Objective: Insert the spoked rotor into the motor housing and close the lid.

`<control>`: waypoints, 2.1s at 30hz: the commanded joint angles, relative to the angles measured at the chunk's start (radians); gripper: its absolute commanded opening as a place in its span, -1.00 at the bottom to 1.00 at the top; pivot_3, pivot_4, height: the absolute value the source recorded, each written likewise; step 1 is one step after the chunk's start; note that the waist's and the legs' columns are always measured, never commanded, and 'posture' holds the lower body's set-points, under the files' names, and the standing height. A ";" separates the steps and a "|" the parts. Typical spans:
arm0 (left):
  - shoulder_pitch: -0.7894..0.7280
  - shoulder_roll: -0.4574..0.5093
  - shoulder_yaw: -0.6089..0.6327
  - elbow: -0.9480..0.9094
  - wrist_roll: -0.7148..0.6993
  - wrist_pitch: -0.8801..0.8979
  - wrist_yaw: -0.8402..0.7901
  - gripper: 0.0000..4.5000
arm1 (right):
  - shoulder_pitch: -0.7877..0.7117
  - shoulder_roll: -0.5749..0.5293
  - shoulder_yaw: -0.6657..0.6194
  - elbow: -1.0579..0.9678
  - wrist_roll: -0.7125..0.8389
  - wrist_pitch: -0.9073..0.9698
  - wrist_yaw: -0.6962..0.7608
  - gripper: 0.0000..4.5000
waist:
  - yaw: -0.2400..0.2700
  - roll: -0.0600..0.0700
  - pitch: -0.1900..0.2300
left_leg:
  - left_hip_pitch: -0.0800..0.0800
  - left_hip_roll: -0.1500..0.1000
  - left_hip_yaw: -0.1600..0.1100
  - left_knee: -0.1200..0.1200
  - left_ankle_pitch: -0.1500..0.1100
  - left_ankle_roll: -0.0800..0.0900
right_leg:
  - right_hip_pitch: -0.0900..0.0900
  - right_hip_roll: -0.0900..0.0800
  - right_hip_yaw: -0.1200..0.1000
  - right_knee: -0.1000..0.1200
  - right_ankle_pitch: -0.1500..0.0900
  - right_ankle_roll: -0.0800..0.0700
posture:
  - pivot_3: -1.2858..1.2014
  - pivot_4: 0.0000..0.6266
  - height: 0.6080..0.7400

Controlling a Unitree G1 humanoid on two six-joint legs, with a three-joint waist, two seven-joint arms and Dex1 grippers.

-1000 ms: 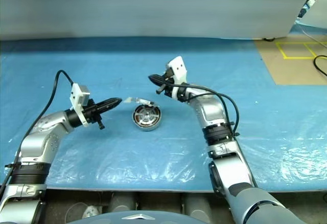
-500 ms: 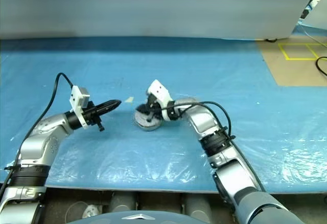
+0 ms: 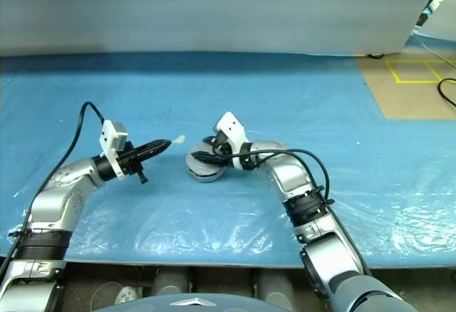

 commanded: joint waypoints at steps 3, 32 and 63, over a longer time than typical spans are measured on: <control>-0.013 -0.004 -0.003 -0.019 -0.001 -0.022 -0.006 -1.00 | 0.015 -0.040 0.034 -0.039 -0.037 -0.060 0.018 0.99 | 0.000 0.000 0.000 | 0.000 0.000 0.000 0.000 0.000 0.000 | 0.000 0.000 0.000 0.000 0.000 0.000 | 0.03 -0.52 1.00; -0.035 -0.010 -0.007 0.040 0.024 -0.071 -0.006 -1.00 | 0.033 0.001 0.079 -0.018 -0.078 -0.236 0.049 0.99 | -0.002 0.000 0.000 | 0.000 0.000 0.000 0.000 0.000 0.000 | 0.000 0.000 0.000 0.000 0.000 0.001 | 0.03 -0.52 1.00; -0.024 -0.019 -0.007 0.043 0.037 -0.083 0.001 -1.00 | -0.012 0.054 0.126 -0.006 -0.202 -0.127 -0.085 0.32 | -0.003 0.000 0.000 | 0.002 0.000 0.000 -0.001 0.000 0.000 | 0.001 0.000 0.000 0.000 -0.001 -0.002 | 0.03 -0.52 1.00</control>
